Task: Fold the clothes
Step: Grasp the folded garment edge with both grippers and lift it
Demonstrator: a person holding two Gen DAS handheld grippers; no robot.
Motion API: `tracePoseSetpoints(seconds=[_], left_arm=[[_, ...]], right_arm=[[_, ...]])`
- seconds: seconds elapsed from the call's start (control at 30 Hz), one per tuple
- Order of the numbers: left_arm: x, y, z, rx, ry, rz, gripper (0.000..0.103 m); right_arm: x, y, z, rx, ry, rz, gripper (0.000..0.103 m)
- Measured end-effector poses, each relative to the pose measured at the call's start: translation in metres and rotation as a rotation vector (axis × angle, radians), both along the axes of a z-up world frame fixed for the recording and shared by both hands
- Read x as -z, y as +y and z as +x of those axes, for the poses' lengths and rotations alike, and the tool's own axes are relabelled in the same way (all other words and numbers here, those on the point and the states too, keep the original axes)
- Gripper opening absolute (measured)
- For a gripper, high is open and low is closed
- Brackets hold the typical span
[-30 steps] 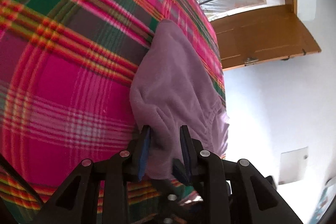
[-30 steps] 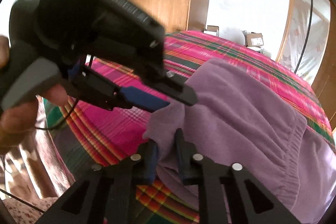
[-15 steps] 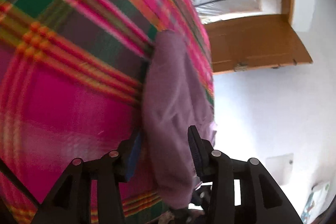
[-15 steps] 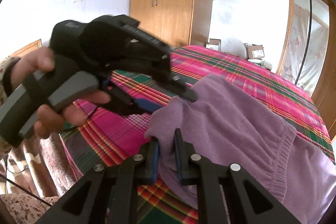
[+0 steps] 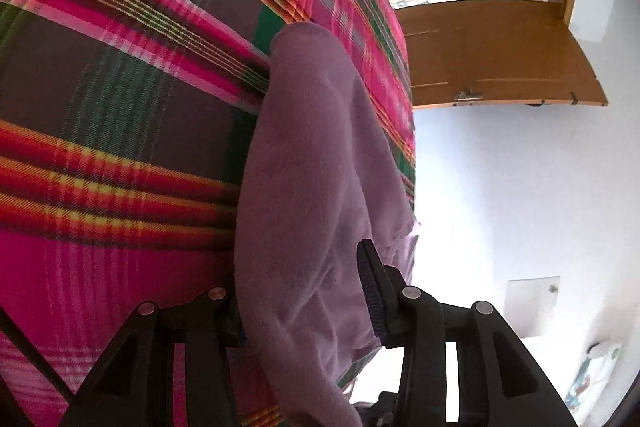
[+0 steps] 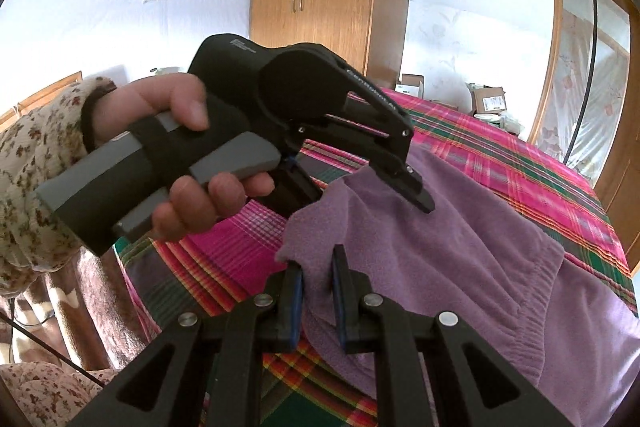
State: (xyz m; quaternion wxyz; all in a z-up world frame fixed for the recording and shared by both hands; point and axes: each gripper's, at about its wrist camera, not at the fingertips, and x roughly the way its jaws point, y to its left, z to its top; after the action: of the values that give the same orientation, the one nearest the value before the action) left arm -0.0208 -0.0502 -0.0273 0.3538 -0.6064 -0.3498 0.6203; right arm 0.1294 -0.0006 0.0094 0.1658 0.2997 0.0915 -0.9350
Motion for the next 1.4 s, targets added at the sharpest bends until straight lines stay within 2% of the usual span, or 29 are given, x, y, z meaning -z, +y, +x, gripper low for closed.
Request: tracePoseSetpoints(seconds=[0.07, 0.27, 0.37, 0.53, 0.7, 1.4], left_arm=[[0.003, 0.0, -0.003, 0.012, -0.006, -0.001, 0.035], [0.012, -0.004, -0.014, 0.005, -0.053, 0.014, 0.018], [0.014, -0.012, -0.014, -0.002, -0.045, 0.012, 0.014], [0.004, -0.018, -0.018, -0.02, 0.013, 0.029, 0.012], [-0.003, -0.041, -0.02, -0.033, 0.049, 0.039, 0.011], [-0.016, -0.158, -0.033, -0.219, 0.097, -0.053, 0.011]], right_arm=[[0.001, -0.001, 0.002, 0.0, -0.002, 0.004, 0.013], [0.001, -0.006, 0.001, 0.002, -0.007, 0.018, 0.013], [0.001, -0.01, 0.001, 0.002, -0.008, 0.028, 0.013], [0.0, -0.02, -0.002, -0.008, -0.006, 0.052, 0.013], [-0.004, -0.031, -0.01, -0.022, 0.003, 0.056, 0.013], [-0.007, -0.127, -0.046, -0.268, -0.026, -0.007, 0.013]])
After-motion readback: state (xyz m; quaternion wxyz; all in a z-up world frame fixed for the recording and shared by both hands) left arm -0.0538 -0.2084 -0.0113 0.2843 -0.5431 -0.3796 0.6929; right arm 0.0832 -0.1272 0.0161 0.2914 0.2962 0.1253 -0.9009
